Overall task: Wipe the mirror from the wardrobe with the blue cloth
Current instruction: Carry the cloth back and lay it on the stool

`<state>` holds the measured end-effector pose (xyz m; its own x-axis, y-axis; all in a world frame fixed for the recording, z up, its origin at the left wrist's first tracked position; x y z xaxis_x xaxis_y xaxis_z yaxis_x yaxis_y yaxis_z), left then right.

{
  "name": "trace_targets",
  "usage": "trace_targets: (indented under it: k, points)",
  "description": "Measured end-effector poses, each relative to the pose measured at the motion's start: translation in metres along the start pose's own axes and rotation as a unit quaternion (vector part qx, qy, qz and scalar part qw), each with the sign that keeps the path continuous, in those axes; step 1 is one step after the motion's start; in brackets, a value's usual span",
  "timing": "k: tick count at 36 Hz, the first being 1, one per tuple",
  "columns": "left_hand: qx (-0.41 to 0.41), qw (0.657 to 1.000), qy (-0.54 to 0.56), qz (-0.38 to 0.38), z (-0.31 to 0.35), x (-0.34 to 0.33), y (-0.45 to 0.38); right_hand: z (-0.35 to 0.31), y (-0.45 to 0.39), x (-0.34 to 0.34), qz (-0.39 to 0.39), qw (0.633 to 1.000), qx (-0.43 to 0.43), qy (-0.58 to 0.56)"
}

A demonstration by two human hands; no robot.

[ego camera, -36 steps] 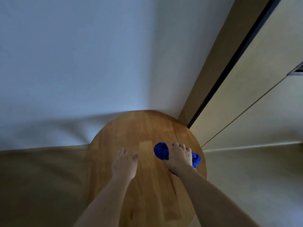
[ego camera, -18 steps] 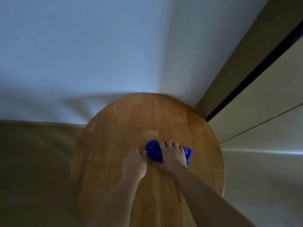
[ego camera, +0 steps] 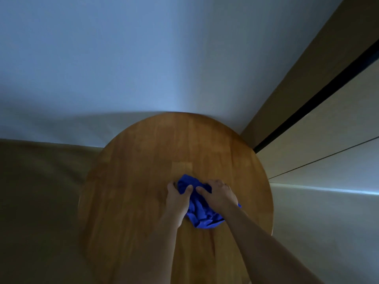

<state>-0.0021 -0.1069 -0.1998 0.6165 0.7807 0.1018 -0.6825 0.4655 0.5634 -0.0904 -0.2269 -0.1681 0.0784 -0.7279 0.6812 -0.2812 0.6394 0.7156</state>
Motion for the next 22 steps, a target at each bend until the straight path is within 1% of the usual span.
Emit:
trace_targets:
  k: [3, 5, 7, 9, 11, 12, 14, 16, 18, 19, 21, 22]
  points:
    - [-0.037, 0.998, -0.049, 0.009, 0.010, 0.006, -0.002, -0.007, 0.004, 0.002, 0.004, 1.000, -0.014, 0.000]
    - [-0.056, 0.994, -0.097, 0.008, 0.016, 0.014, -0.004, -0.009, 0.006, 0.006, 0.036, 0.999, -0.032, 0.017]
    - [-0.071, 0.990, -0.124, -0.005, 0.020, 0.021, -0.007, -0.011, 0.009, 0.013, 0.098, 0.994, -0.036, 0.035]
    - [-0.087, 0.984, -0.157, -0.018, 0.023, 0.026, -0.009, -0.015, 0.016, 0.020, 0.169, 0.985, -0.015, 0.039]
    - [-0.116, 0.967, -0.227, -0.016, 0.026, 0.030, -0.009, -0.018, 0.026, 0.024, 0.231, 0.973, 0.013, 0.024]
    - [-0.131, 0.958, -0.256, -0.007, 0.028, 0.032, -0.008, -0.019, 0.030, 0.024, 0.245, 0.969, 0.025, 0.012]
    - [-0.130, 0.954, -0.270, 0.008, 0.028, 0.033, -0.005, -0.020, 0.036, 0.017, 0.229, 0.973, 0.034, -0.004]
    - [-0.078, 0.967, -0.242, 0.003, 0.017, 0.032, -0.003, -0.017, 0.037, 0.005, 0.195, 0.980, 0.021, 0.016]
    - [-0.020, 0.978, -0.209, -0.005, 0.006, 0.033, -0.001, -0.008, 0.037, -0.001, 0.185, 0.982, -0.004, 0.024]
    - [-0.008, 0.978, -0.206, -0.013, 0.001, 0.033, -0.001, -0.003, 0.035, -0.001, 0.184, 0.983, -0.019, 0.013]
    - [-0.023, 0.977, -0.213, -0.024, -0.001, 0.036, -0.002, 0.007, 0.032, 0.001, 0.173, 0.983, -0.043, -0.033]
    - [-0.029, 0.977, -0.209, -0.018, 0.000, 0.039, -0.003, 0.012, 0.028, 0.004, 0.163, 0.983, -0.055, -0.064]
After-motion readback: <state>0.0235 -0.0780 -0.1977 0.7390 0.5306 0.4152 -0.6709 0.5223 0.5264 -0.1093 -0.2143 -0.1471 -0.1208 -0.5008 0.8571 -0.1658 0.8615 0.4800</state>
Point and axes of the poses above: each hand's wrist, its own y-axis away from the middle knuckle, its own x-axis out of the back of the hand, z = x × y, the point moved 8 cm from there along -y, towards the middle knuckle, and after that the axes turned 14 degrees about -x, right-handed, at the moved point
